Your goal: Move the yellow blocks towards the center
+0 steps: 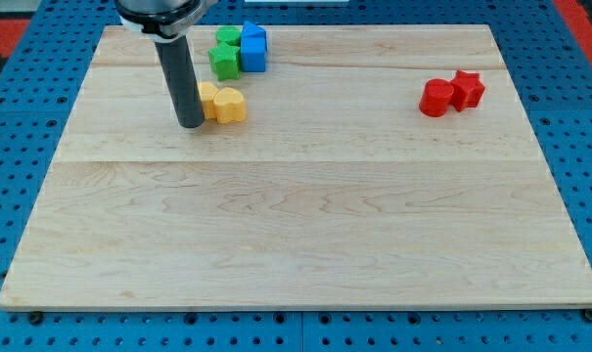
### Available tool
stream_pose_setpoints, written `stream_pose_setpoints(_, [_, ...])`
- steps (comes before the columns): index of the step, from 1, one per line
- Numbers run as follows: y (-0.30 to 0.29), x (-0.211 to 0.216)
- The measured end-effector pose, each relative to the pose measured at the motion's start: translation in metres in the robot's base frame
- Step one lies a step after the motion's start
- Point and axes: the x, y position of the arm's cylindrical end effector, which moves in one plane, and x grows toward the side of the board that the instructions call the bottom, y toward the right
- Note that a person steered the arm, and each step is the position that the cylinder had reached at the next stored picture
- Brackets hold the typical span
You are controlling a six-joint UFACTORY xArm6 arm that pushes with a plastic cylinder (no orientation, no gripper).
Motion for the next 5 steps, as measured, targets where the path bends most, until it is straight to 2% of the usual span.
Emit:
stream_pose_setpoints(1, [-0.043,-0.011])
stream_pose_setpoints(2, [-0.053,-0.032])
stream_pose_setpoints(5, [-0.03,-0.069])
